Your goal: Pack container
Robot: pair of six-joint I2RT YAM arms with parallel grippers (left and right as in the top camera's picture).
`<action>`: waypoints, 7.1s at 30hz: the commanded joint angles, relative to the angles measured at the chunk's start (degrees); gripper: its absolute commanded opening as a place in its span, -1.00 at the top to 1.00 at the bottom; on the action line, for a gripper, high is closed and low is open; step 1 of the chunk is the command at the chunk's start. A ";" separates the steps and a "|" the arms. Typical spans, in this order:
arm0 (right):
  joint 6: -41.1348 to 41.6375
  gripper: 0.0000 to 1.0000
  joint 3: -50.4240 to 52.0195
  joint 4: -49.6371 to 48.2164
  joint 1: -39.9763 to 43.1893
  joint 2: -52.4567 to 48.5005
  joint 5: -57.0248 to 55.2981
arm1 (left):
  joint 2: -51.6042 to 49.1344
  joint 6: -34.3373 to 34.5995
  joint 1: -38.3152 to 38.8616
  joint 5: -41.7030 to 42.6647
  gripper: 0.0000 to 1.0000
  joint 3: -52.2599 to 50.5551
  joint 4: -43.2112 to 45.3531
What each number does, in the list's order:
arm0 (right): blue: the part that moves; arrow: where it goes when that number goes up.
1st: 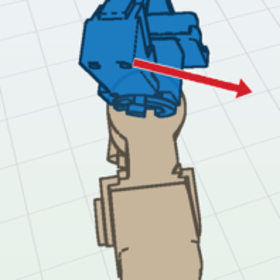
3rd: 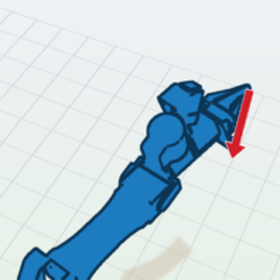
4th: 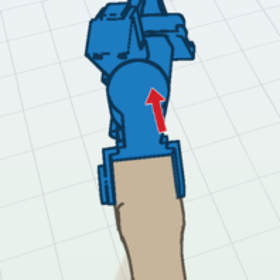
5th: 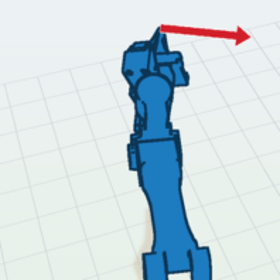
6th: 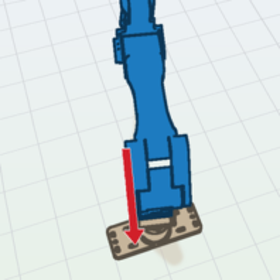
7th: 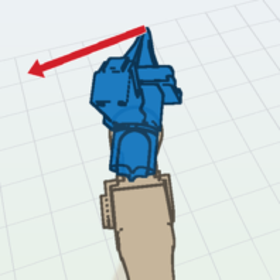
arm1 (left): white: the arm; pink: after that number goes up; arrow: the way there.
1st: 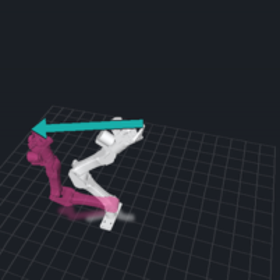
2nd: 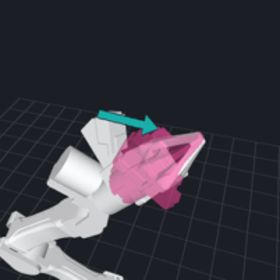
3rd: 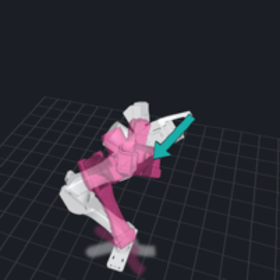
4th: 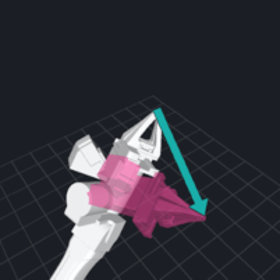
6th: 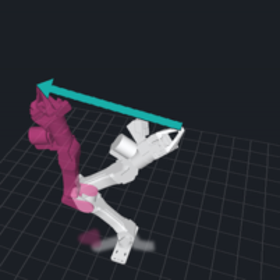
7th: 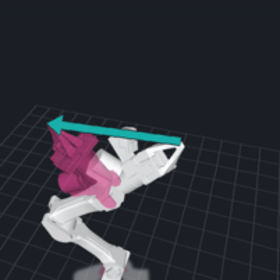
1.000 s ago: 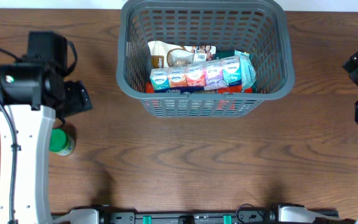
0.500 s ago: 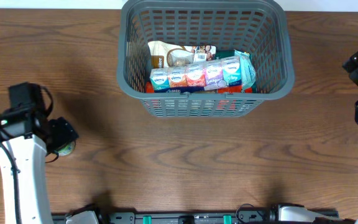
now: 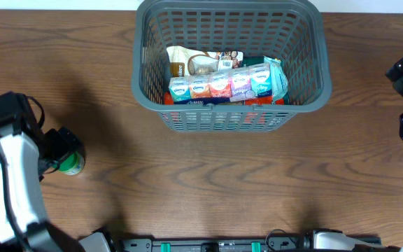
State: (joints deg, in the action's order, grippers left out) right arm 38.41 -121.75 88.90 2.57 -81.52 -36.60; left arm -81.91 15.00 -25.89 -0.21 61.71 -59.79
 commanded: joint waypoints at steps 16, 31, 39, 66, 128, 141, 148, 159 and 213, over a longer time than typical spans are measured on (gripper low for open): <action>0.74 -0.98 0.00 0.09 0.46 0.17 -0.39 | -8.13 3.13 -0.33 1.09 -0.97 0.11 6.60; 0.72 -0.99 0.00 0.28 0.46 0.17 -0.42 | -8.76 3.78 -0.35 0.85 -0.97 -2.19 9.14; 0.72 -0.99 0.00 0.28 0.46 0.17 -0.39 | -8.90 4.39 -0.35 0.42 -0.97 -3.78 10.91; 0.72 -0.99 0.00 0.28 0.46 0.17 -0.39 | -16.59 2.43 -0.33 0.50 0.04 -6.16 16.59; 0.72 -0.98 0.00 0.28 0.46 0.17 -0.42 | -12.28 -24.41 48.28 23.47 0.89 39.47 7.17; 0.72 -0.99 0.00 0.28 0.46 0.17 -0.39 | -21.46 -24.17 48.19 12.96 0.89 44.72 -3.69; 0.72 -0.99 0.00 0.28 0.46 0.17 -0.39 | -23.17 -24.20 48.22 12.98 0.88 44.72 -4.02; 0.72 -0.98 0.00 0.28 0.46 0.17 -0.39 | -23.26 -24.22 48.22 12.98 0.89 44.72 -3.72; 0.74 -0.99 0.00 0.28 0.46 0.17 -0.39 | -9.29 -0.09 29.38 -14.64 -0.97 79.32 -34.49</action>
State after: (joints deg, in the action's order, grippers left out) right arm 38.41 -121.75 88.99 2.57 -81.52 -36.58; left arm -91.70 13.69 3.95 -13.89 140.14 -92.12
